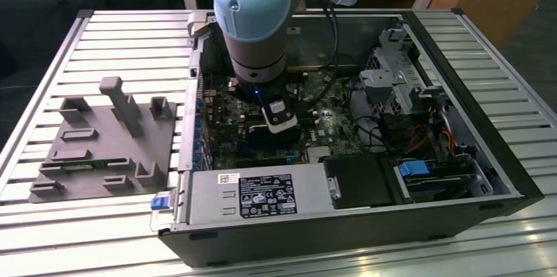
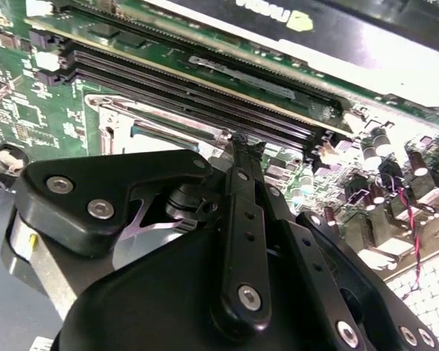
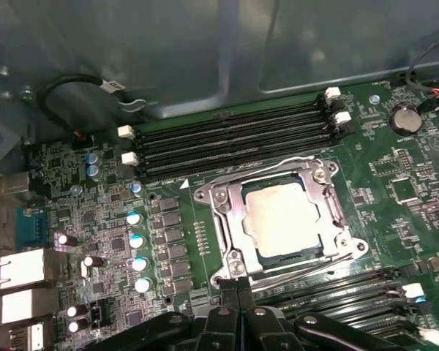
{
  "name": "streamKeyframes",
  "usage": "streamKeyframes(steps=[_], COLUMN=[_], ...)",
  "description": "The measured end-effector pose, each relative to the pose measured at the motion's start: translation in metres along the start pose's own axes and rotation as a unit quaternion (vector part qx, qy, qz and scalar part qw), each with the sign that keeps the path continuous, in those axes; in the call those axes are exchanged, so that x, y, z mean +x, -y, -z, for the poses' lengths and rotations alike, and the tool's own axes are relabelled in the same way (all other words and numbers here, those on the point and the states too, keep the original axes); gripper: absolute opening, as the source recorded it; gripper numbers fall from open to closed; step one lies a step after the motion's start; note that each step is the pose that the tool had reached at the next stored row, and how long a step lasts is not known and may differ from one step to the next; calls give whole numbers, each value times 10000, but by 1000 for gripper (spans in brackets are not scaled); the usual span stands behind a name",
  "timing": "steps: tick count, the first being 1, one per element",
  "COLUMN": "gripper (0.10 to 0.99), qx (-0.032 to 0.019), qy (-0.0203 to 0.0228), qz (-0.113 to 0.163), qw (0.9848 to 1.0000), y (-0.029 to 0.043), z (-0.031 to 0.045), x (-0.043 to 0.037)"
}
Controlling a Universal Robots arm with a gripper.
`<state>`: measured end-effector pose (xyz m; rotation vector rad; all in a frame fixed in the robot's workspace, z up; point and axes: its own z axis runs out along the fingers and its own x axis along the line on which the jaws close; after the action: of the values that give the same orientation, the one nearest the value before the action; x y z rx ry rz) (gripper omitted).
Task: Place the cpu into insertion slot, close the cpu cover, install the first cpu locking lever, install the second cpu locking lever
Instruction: 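Install the second cpu locking lever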
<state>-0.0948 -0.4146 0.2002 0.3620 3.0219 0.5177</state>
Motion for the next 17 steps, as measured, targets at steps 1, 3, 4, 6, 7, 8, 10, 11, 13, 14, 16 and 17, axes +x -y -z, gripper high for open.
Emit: streamKeyframes(steps=[1, 3, 4, 6, 7, 8, 10, 11, 13, 14, 16, 17], gripper=[102, 102, 102, 102, 102, 102, 102, 102, 102, 102, 102, 102], qx=[0, 1, 0, -5, -7, -7, -8, -8, -8, -8, -7, -8], qy=[0, -1, -1, -2, -2, -2, -2, -2, -2, -2, -3, -2], qz=[1, 1, 1, 0, 0, 0, 0, 0, 0, 0, 0, 0], qw=[10000, 10000, 10000, 10000, 10000, 10000, 10000, 10000, 10000, 10000, 10000, 10000], y=[1, 1, 1, -1, -2, -4, -9, -12, -17, -19, -21, -21], z=[-5, -12, -16, -23, -27, -31, -44, -50, -60, -65, -75, -82], x=[1, 2, 3, 4, 5, 6, 10, 12, 16, 18, 22, 25])
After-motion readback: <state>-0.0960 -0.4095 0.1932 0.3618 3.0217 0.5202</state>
